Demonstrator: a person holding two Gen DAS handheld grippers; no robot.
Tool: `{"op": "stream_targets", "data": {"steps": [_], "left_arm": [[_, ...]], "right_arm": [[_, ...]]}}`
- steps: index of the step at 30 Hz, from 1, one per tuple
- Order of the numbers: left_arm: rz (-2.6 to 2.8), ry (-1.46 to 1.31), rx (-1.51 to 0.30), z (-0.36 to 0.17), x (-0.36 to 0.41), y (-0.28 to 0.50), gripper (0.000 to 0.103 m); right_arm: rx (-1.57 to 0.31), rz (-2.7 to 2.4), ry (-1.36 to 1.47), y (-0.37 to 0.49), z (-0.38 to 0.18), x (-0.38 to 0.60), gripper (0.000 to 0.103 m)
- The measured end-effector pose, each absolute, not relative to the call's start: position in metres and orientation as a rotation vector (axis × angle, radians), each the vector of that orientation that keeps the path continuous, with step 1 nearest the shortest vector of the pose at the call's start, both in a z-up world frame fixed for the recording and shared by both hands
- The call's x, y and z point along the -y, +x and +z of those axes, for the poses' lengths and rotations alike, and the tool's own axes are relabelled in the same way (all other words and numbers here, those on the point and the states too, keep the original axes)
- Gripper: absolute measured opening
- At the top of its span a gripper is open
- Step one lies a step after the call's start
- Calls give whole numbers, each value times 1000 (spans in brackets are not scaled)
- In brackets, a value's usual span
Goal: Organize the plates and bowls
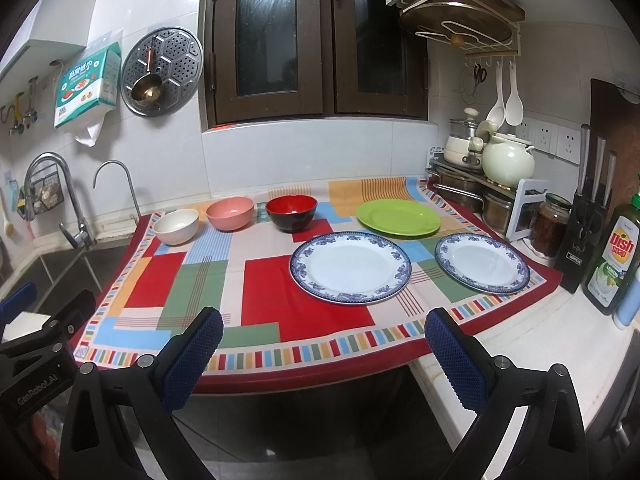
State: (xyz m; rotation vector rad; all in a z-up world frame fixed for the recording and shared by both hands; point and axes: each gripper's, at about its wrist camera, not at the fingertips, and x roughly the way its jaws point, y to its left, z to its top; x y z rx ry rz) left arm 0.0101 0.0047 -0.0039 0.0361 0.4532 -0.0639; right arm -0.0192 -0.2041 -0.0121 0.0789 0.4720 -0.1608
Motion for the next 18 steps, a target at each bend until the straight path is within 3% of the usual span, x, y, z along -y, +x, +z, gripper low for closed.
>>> {"op": "stream_targets", "data": {"steps": [18], "left_arm": [[-53, 38, -453, -5, -8, 8, 103]], "right_arm": [[-471, -161, 78, -18, -12, 203, 102]]}}
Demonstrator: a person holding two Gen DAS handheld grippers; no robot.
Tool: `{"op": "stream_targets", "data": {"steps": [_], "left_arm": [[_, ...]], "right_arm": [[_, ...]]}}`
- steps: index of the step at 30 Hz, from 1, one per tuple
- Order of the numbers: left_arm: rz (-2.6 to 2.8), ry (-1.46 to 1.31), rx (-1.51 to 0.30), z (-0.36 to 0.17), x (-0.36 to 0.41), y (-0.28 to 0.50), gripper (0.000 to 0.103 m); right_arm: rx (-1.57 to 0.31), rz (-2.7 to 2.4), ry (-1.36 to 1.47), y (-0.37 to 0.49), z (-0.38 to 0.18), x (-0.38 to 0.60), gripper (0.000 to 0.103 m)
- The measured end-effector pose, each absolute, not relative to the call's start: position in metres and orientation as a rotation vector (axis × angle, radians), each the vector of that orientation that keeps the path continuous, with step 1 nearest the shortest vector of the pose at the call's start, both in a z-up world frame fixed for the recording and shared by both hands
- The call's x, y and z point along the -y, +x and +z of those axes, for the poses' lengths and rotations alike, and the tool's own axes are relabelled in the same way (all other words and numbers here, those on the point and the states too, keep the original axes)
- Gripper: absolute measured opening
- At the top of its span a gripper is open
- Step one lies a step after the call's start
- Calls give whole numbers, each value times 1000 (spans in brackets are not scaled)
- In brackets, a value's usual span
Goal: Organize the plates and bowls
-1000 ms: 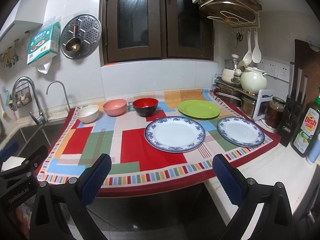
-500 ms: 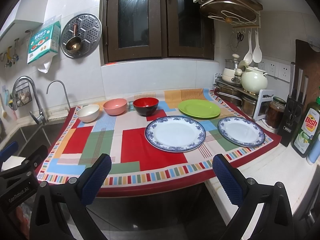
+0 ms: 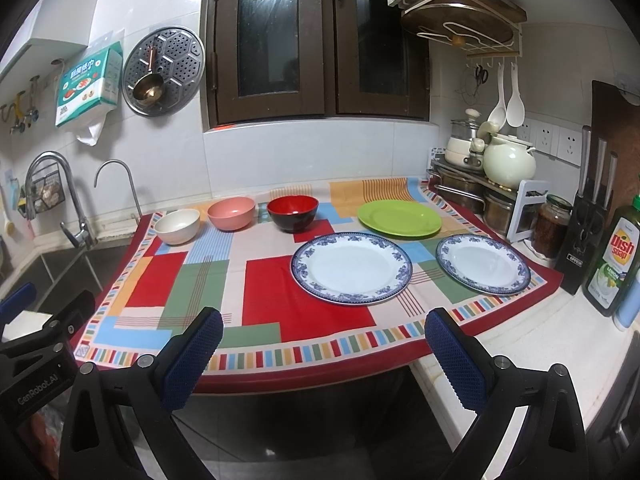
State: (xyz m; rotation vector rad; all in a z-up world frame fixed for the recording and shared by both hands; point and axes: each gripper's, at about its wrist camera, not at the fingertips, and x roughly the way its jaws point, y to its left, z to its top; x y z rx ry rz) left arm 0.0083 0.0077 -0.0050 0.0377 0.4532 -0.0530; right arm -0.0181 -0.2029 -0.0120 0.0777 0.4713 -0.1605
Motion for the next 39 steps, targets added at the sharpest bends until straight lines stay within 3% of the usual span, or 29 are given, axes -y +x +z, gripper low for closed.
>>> {"op": "stream_targets", "data": {"steps": [25, 39], "left_arm": [[-205, 123, -514, 6, -3, 42, 103], [-221, 146, -520, 17, 40, 112, 103]], "right_arm": [[-560, -159, 122, 5, -11, 200, 102], [-534, -240, 75, 59, 5, 231, 102]]}}
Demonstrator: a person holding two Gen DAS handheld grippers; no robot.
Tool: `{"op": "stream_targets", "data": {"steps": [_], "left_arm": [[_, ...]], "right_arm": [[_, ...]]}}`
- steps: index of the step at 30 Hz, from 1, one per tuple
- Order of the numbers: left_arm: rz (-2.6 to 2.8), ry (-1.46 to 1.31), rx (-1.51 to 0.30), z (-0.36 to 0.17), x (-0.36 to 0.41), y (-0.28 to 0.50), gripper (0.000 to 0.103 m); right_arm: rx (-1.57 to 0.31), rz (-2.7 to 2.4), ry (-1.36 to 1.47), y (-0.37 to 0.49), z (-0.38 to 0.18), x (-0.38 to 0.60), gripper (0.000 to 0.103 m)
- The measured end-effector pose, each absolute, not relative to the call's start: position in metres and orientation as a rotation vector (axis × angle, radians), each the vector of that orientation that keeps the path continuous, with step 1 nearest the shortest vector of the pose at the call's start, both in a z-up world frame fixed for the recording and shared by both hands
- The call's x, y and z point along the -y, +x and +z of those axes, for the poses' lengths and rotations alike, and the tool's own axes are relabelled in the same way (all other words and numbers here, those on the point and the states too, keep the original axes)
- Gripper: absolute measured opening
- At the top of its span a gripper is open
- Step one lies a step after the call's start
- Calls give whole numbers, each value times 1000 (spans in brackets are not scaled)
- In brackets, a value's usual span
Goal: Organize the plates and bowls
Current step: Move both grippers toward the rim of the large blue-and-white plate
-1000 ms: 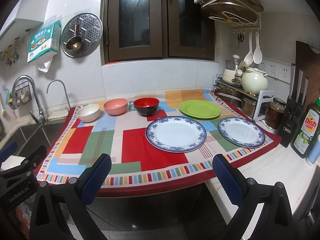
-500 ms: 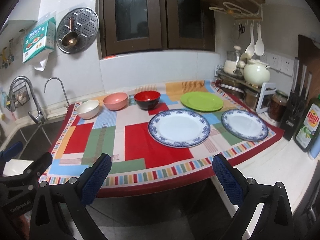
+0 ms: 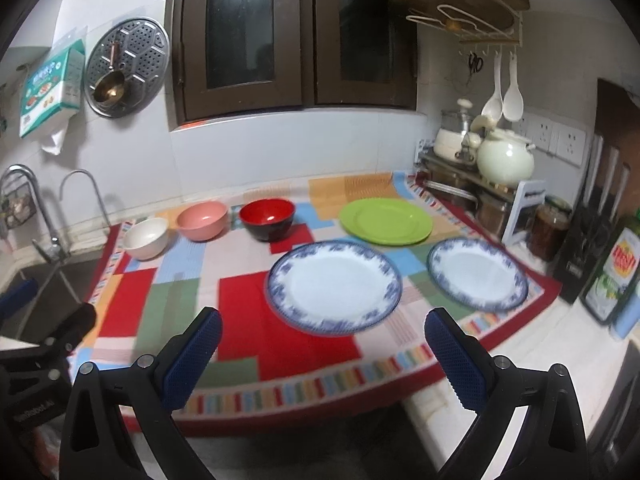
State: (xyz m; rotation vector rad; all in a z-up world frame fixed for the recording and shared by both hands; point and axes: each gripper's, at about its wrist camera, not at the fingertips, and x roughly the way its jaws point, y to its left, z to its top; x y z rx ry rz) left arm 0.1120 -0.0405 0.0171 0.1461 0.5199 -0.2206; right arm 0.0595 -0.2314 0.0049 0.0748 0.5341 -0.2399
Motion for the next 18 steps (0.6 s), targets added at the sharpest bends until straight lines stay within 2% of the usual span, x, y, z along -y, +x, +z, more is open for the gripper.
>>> {"op": "stream_targets", "data": {"steps": [9, 18], "left_arm": [[-239, 176, -544, 16, 86, 177, 103], [-243, 217, -651, -8, 133, 234, 103]], "right_arm": [[-591, -228, 126, 126, -1, 274, 102], [-704, -220, 165, 190, -24, 323, 101]]}}
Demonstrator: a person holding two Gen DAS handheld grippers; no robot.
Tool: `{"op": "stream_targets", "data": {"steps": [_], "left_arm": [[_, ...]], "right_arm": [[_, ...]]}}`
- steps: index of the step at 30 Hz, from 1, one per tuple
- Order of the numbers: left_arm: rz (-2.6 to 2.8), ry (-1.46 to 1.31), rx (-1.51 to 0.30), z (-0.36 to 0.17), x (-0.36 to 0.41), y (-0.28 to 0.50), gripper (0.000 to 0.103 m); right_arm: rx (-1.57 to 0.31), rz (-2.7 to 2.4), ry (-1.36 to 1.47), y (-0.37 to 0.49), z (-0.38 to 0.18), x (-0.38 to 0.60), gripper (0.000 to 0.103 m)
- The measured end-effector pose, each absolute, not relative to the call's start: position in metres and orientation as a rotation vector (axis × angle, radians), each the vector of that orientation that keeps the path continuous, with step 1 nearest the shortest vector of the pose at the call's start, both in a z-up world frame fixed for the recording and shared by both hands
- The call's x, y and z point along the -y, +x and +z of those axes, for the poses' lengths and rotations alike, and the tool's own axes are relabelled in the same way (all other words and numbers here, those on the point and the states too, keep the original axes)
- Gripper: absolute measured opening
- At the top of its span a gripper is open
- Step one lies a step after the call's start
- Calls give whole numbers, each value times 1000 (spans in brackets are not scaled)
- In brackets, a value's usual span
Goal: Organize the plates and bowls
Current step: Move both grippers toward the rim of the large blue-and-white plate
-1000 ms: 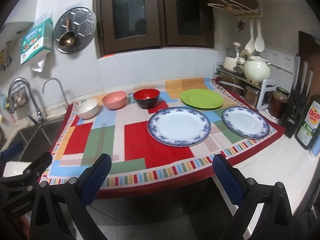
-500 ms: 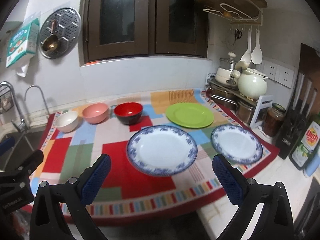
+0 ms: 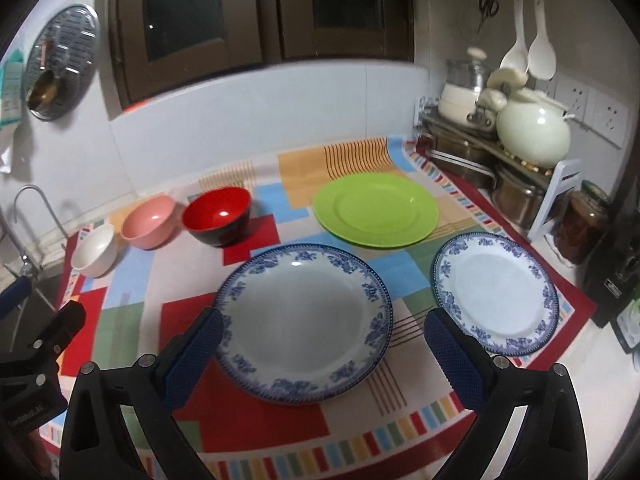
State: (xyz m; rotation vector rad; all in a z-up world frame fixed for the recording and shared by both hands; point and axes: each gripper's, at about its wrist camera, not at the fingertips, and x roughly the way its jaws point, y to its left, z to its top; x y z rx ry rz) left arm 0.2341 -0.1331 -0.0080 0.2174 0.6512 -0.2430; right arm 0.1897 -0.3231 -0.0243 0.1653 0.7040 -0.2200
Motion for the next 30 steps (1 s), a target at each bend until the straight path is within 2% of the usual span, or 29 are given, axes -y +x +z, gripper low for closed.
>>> {"op": "stream_targets", "data": {"steps": [12, 23, 27, 30], "left_arm": [[-282, 258, -871, -62, 184, 296, 96], [-324, 246, -1061, -118, 211, 332, 81], [-314, 258, -1089, -129, 216, 340, 78], [-319, 249, -1110, -133, 217, 345, 73]], "right_arm": [[-875, -216, 221, 250, -73, 373, 89], [-1027, -229, 264, 286, -122, 400, 76], [-1060, -218, 281, 294, -135, 405, 68], [-1079, -208, 302, 298, -143, 408, 65]]}}
